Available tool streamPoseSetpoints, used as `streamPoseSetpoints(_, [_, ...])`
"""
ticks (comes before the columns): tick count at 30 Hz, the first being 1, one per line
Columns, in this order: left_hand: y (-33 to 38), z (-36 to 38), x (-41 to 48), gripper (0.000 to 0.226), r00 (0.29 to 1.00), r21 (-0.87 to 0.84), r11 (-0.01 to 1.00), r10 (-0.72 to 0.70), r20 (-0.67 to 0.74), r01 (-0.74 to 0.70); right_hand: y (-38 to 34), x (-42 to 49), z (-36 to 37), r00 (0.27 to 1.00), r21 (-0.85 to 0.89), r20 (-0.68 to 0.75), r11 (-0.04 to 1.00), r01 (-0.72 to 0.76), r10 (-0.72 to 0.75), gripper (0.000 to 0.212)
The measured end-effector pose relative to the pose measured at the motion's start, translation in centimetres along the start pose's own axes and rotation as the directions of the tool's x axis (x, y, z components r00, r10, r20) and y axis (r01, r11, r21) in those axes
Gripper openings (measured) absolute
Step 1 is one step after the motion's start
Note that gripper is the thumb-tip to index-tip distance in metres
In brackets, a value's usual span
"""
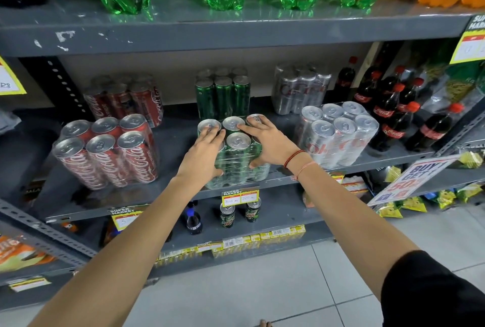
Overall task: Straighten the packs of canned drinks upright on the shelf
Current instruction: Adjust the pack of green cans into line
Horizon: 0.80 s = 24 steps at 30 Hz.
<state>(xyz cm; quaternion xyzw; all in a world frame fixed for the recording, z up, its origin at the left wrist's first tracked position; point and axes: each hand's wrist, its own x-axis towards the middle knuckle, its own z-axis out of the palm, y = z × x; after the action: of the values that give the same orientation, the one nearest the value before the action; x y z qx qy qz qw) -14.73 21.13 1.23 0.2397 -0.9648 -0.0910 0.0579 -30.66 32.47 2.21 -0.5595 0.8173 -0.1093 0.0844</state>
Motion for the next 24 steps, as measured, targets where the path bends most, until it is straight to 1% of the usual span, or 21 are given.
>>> streamPoseSetpoints(5, [-0.4,-0.2,0.0,0.103,1.000,-0.017,1.000,0.026,0.013,-0.026,-0.1,0.1,0.2,1.000,0.006,-0.003,1.000,-0.023,0.023,0.110])
streamPoseSetpoints(12, [-0.4,-0.1,0.1,0.103,0.999,0.005,0.999,0.037,0.002,-0.037,0.0,0.2,0.1,0.999,0.014,0.014,0.999,-0.039,0.039,0.113])
streamPoseSetpoints(14, [-0.6,-0.2,-0.1,0.102,0.998,0.003,0.998,0.062,0.012,-0.062,-0.2,0.0,0.1,0.999,-0.012,0.018,0.999,-0.047,0.048,0.114])
streamPoseSetpoints(16, [-1.2,-0.7,-0.5,0.099,0.995,-0.044,0.994,0.096,0.015,-0.095,-0.7,-0.1,0.1,0.998,-0.056,0.027,0.997,-0.056,0.057,0.115])
streamPoseSetpoints(18, [-2.5,-1.7,-1.3,0.096,0.994,-0.114,0.987,0.107,-0.033,-0.110,-1.8,-0.2,0.2,0.997,-0.060,0.023,0.995,-0.073,0.075,0.117])
streamPoseSetpoints(20, [-4.8,-3.1,-2.4,0.095,0.989,-0.145,0.985,0.080,-0.122,-0.098,-3.7,-0.1,0.1,0.996,0.004,-0.029,0.996,-0.087,0.088,0.114])
streamPoseSetpoints(22, [-8.2,-4.7,-3.8,0.095,0.973,-0.160,0.986,0.010,-0.229,-0.047,-6.6,0.5,0.2,0.991,0.091,-0.120,0.995,-0.040,0.051,0.109])
streamPoseSetpoints(24, [-11.8,-6.2,-5.4,0.097,0.943,-0.181,0.983,-0.084,-0.321,0.025,-9.7,1.7,0.6,0.978,0.172,-0.209,0.984,0.046,-0.009,0.105])
